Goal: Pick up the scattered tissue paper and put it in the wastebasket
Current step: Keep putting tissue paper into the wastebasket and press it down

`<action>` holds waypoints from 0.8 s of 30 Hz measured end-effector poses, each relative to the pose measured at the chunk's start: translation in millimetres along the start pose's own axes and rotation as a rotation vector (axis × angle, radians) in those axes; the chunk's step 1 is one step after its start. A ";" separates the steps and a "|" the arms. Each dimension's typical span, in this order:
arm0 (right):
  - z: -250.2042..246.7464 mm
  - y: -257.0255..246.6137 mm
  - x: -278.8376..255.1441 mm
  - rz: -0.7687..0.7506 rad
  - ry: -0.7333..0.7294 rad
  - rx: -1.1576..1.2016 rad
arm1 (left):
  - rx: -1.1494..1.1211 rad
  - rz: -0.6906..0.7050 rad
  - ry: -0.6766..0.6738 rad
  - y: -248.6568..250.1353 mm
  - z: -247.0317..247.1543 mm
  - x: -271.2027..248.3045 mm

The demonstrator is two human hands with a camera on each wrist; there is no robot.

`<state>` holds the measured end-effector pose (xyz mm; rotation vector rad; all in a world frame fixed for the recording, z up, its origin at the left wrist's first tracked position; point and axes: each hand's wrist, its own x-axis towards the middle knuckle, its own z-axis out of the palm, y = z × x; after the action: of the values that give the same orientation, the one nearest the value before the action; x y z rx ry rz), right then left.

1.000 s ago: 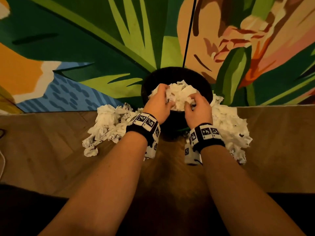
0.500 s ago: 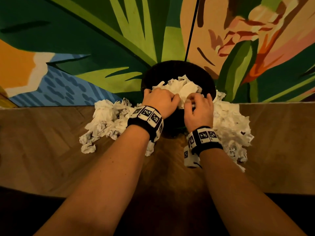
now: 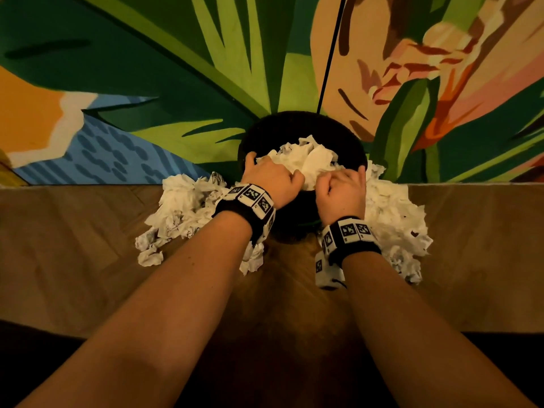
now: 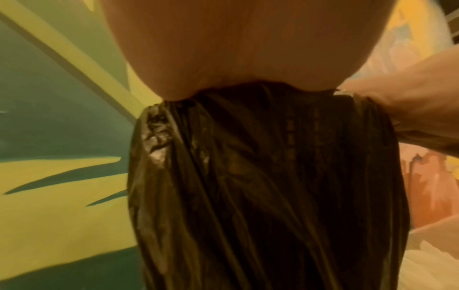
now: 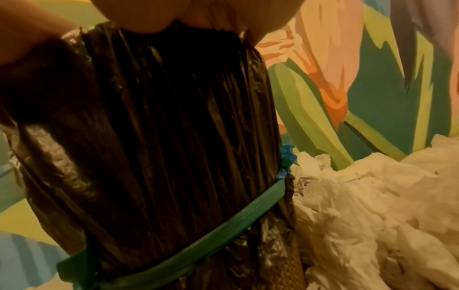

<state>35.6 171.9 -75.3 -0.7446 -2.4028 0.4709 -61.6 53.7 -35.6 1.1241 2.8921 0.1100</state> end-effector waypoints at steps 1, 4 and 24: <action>-1.2 0.0 -0.5 -0.009 -0.003 -0.006 | -0.029 0.005 0.043 -2.4 1.8 -1.7; -4.7 -1.1 0.8 -0.015 0.004 0.014 | -0.146 0.015 0.209 -8.0 5.8 -10.0; -24.2 -126.0 -36.8 -0.332 -0.412 0.539 | -0.556 -0.561 0.028 -128.9 97.7 -74.5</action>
<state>25.1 54.9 -11.9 -0.0071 -2.5115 1.1536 -87.6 -86.2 -142.5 0.2171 2.7863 0.8358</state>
